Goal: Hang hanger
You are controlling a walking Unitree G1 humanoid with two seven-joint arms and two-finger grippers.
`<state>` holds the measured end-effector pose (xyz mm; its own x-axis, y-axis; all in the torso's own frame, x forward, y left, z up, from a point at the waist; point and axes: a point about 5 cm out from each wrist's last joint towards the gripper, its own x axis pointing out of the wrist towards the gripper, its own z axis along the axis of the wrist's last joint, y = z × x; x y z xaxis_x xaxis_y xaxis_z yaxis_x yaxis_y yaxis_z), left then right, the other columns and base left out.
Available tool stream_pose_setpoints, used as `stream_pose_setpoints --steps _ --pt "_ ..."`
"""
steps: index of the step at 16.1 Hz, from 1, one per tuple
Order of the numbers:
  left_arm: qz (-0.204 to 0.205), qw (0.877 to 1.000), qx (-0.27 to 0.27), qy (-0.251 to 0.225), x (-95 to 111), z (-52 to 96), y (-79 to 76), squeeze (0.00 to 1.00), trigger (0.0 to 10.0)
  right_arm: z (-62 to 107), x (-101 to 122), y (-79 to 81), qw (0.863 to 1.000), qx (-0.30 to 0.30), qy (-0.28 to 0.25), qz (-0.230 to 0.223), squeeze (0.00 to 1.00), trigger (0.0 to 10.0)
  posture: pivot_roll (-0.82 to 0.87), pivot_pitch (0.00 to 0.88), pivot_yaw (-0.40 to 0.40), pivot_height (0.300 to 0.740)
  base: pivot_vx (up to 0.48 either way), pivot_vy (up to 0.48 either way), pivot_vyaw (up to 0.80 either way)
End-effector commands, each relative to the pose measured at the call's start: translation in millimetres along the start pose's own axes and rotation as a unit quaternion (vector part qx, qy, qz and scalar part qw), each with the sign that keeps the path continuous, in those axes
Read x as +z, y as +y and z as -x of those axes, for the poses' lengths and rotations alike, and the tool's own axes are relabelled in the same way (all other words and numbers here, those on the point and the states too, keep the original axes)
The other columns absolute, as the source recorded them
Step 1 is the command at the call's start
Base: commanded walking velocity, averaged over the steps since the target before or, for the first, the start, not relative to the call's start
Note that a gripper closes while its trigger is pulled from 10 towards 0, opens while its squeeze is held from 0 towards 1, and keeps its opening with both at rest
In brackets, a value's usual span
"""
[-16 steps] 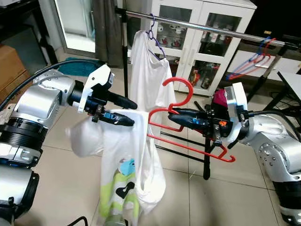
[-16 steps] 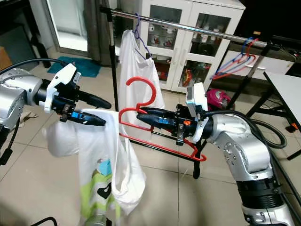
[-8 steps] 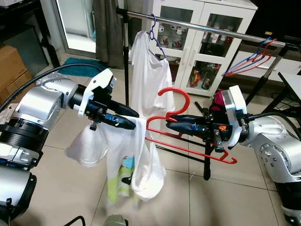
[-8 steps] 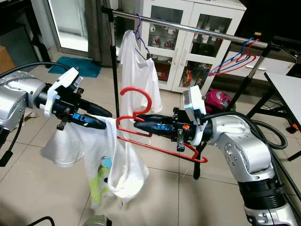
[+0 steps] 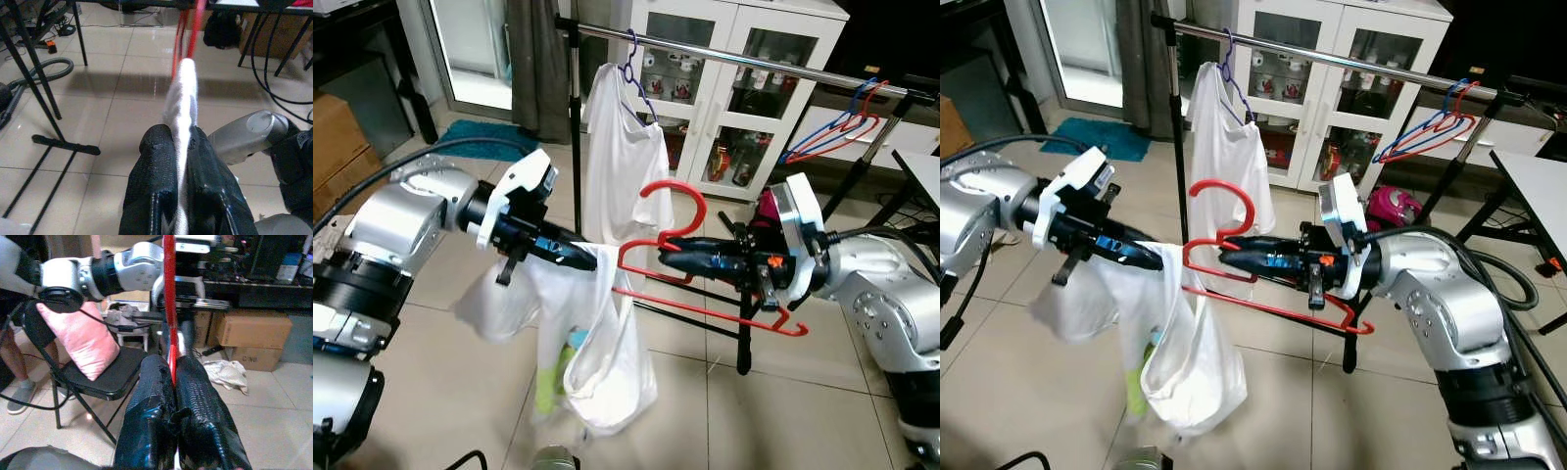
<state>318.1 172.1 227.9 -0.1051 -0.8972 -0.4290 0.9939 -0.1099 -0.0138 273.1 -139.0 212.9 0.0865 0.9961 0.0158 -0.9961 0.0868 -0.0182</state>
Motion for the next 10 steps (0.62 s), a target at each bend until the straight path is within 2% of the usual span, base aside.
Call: stream_pose_setpoints --steps 1,2,7,9,10 --pt "-0.022 1.0 -0.006 -0.013 10.6 -2.1 -1.2 0.0 0.0 -1.3 4.2 -1.4 1.0 0.003 0.0 0.006 0.97 10.0 0.14 0.0 -0.057 0.74 0.0 0.0 0.0" --pt "-0.023 1.0 -0.006 -0.016 11.6 -1.6 -1.7 0.0 0.0 -0.7 3.8 -2.6 1.0 -0.001 0.001 0.005 1.0 10.0 0.14 0.0 -0.057 0.74 0.0 0.0 0.0" --pt "-0.019 0.999 0.002 -0.029 11.0 1.4 -6.6 0.0 0.0 2.8 5.8 -7.1 1.0 -0.02 -0.004 0.007 1.0 10.0 0.14 0.0 -0.051 0.74 0.0 0.0 0.0" --pt "-0.017 1.0 0.008 -0.025 7.7 2.8 -8.5 0.0 0.0 14.3 7.2 -19.9 0.997 -0.079 0.002 0.026 1.0 10.0 0.14 0.0 -0.048 0.74 0.0 0.0 0.0" --pt "-0.017 1.0 0.018 -0.018 3.9 3.7 -9.3 0.0 0.0 29.4 10.0 -27.8 0.993 -0.118 0.003 0.032 1.0 10.0 0.14 0.0 -0.049 0.74 0.0 0.0 0.0"
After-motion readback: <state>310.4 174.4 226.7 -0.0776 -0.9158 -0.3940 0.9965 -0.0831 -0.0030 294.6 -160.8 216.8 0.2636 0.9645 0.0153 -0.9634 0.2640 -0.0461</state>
